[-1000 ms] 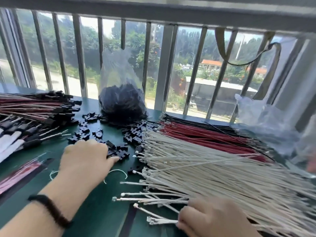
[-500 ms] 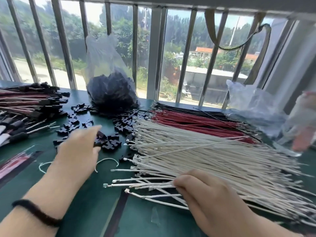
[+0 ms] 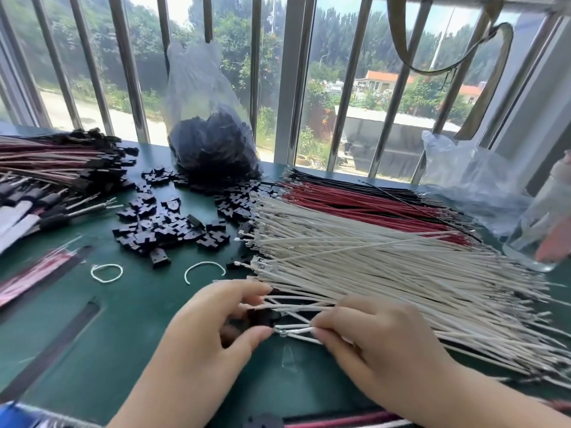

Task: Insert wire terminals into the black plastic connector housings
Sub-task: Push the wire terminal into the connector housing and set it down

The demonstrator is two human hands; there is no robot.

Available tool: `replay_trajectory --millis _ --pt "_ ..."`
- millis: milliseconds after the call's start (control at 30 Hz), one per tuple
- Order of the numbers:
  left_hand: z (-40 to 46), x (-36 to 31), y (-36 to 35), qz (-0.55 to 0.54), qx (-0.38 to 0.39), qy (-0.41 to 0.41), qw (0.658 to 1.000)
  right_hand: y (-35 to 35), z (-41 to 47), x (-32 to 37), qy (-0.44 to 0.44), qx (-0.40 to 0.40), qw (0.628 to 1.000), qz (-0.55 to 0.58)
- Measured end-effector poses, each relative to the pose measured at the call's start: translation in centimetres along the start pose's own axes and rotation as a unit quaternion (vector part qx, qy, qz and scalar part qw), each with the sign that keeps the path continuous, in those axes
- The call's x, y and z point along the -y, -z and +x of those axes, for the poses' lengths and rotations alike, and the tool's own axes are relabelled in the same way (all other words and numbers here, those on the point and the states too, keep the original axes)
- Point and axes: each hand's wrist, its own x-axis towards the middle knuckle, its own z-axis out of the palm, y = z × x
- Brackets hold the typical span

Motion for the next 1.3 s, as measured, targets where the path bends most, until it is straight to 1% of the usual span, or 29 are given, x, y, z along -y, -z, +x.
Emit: replay_trajectory --millis 133,233,333,400,533,600,700,800,1067,1167,1300 --pt "0.0 0.2 -0.5 0.035 0.001 -0.024 0.999 0.2 0.2 0.1 -0.003 -0.022 1.0 0.001" --pt "-0.1 -0.1 -0.5 0.04 -0.01 -0.036 0.999 0.1 0.1 0.1 0.001 -0.024 1.0 -0.004" --pt "-0.2 -0.5 -0.4 0.052 -0.013 -0.065 0.996 0.1 0.1 0.1 0.0 -0.029 1.0 0.001" --pt "-0.3 -0.6 -0.2 0.016 -0.02 -0.051 0.998 0.1 0.1 0.1 0.0 -0.034 0.999 0.006" --pt "-0.3 -0.8 -0.1 -0.08 -0.043 0.04 0.995 0.0 0.1 0.0 0.003 -0.039 0.999 0.011" --pt "-0.2 -1.1 -0.1 -0.122 -0.028 0.082 0.989 0.1 0.1 0.1 0.005 -0.042 0.999 0.012" --pt "0.0 -1.2 0.1 -0.187 0.015 0.139 0.972 0.1 0.1 0.1 0.007 -0.044 0.999 0.013" --pt "0.2 -1.2 0.2 -0.222 0.054 0.168 0.959 0.2 0.1 0.1 0.012 -0.05 0.999 0.013" --pt "0.3 -1.7 1.1 -0.184 0.165 0.148 0.958 0.4 0.0 -0.3 0.039 -0.067 0.997 0.013" --pt "0.4 -1.7 1.4 -0.179 0.179 0.148 0.956 0.6 0.1 -0.3 0.041 -0.047 0.998 0.03" --pt "0.2 -1.5 1.8 -0.192 0.194 0.145 0.951 0.8 0.0 -0.3 0.02 -0.017 0.995 0.092"
